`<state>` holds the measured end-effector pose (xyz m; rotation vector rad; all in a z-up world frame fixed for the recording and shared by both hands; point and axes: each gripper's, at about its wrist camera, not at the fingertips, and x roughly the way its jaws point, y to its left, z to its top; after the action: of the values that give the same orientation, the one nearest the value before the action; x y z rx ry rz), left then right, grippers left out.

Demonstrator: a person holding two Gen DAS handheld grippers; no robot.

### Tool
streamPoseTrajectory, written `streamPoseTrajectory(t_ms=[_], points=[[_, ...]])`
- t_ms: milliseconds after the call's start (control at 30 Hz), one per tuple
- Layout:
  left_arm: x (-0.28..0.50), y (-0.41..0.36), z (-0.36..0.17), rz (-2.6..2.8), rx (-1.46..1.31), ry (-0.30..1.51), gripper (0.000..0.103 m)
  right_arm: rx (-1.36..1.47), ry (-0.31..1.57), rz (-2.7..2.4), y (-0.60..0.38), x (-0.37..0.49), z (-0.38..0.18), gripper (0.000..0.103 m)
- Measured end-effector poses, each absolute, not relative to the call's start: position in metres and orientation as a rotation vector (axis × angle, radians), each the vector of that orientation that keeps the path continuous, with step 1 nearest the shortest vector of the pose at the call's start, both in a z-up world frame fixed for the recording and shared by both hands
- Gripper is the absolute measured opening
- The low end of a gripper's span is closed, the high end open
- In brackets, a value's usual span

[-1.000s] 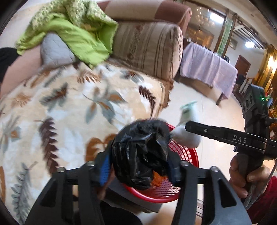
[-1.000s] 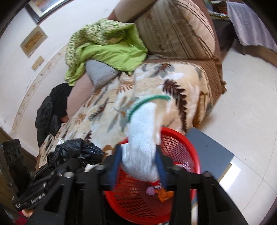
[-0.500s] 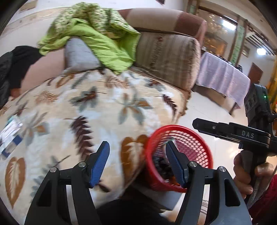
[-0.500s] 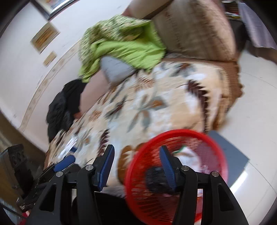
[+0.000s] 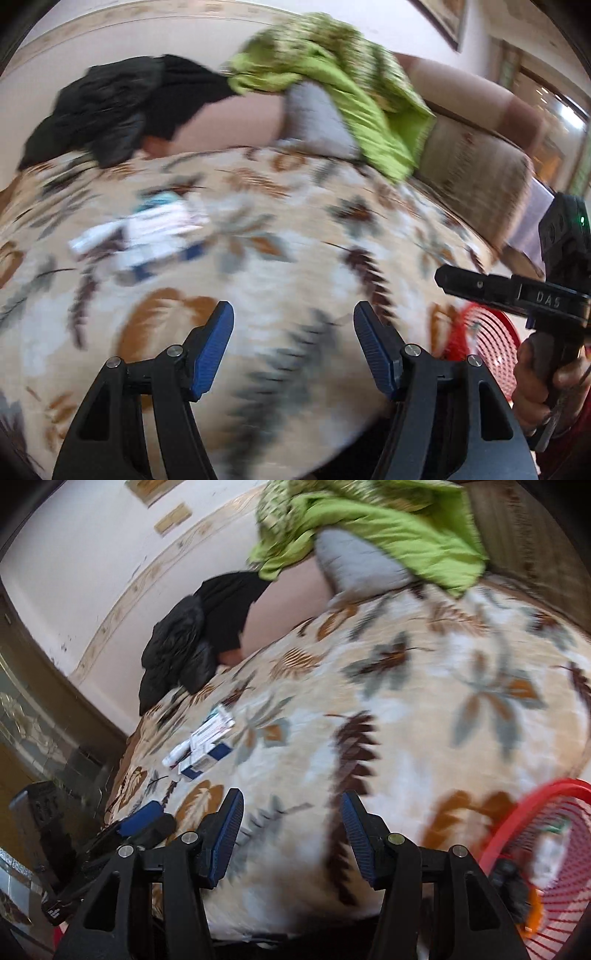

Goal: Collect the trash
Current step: 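Move both open tools back over the medicine boxes on the bed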

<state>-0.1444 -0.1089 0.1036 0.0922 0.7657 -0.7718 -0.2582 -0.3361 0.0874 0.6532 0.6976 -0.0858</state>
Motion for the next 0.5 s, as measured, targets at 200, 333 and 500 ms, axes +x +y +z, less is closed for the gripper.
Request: streamPoseTrajectory(t_ms=[200, 333, 500], points=[[-0.081, -0.068, 0.097, -0.633, 0.166, 0.732, 0.071, 0.678, 0.766, -0.039, -0.304, -0.186, 0.064, 0.059], [-0.040, -0.062, 0.090, -0.650, 0.199, 0.751, 0.071, 0.673, 0.792, -0.005, -0.295, -0.172, 0.051, 0.059], [0.011, -0.074, 0.070, -0.715, 0.173, 0.818, 0.072, 0.714, 0.784, 0.039, -0.296, -0.165, 0.046, 0.059]])
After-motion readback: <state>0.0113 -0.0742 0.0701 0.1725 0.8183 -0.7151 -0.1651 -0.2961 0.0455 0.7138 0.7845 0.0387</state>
